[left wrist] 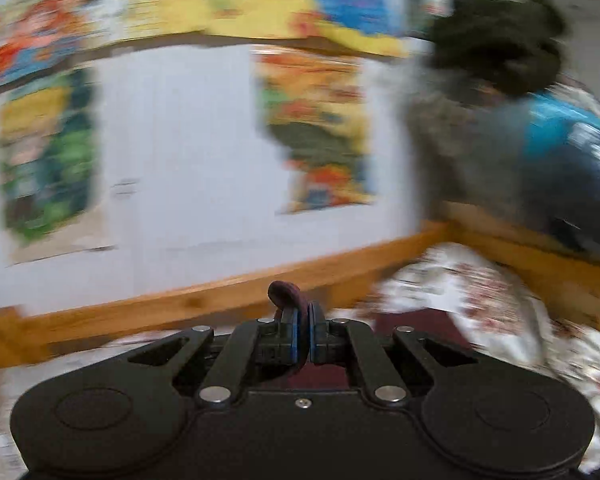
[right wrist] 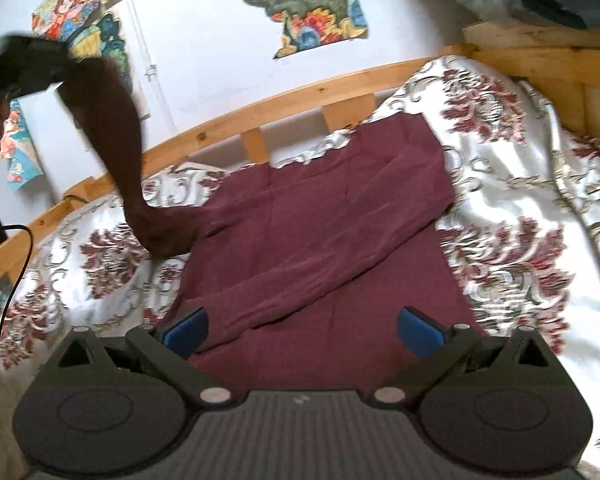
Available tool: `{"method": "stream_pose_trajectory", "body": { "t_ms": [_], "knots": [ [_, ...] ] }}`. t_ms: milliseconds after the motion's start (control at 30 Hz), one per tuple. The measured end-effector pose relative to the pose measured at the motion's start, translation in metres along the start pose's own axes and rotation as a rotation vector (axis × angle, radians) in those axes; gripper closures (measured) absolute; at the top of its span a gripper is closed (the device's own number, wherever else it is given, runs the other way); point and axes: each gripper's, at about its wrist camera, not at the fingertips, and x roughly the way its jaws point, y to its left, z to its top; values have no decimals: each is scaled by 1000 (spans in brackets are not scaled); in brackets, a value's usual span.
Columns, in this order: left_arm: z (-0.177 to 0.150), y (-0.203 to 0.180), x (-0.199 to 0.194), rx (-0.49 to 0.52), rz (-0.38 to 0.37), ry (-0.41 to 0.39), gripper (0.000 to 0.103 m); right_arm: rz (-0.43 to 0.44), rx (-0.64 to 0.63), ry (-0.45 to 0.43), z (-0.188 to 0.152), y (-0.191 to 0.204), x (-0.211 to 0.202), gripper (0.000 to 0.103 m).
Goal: Fold small clothes
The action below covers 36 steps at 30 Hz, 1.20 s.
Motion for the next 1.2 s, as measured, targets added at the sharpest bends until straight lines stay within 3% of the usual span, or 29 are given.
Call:
{"method": "stream_pose_trajectory", "body": {
  "t_ms": [200, 300, 433, 533, 600, 667, 767, 900, 1067, 1200],
  "knots": [
    [-55, -92, 48, -95, -228, 109, 98, -96, 10, 0, -2, -32, -15, 0],
    [-87, -121, 67, -103, -290, 147, 98, -161, 38, -4, -8, -51, -25, 0],
    [-119, -142, 83, -72, -318, 208, 94, -226, 100, 12, -20, -75, -37, 0],
    [-130, -135, 87, -100, -363, 261, 77, -256, 130, 26, -26, -87, -41, 0],
    [-130, -122, 86, -124, -367, 271, 48, -268, 146, 27, -26, -89, -39, 0],
    [-129, -106, 81, -140, -354, 261, 37, -274, 164, 28, -26, -90, -36, 0],
    [-125, -77, 75, -116, -311, 261, 33, -259, 168, 27, -23, -86, -30, 0],
    [-127, -26, 79, -115, -178, 277, 22, -234, 148, 38, -18, -73, -19, 0],
    [-153, 47, 106, -221, 24, 341, 25, -221, 95, 66, -17, -54, -9, 0],
    [-175, 93, 135, -372, 48, 387, 37, -232, 55, 94, -22, -46, -7, 0]
  ]
}}
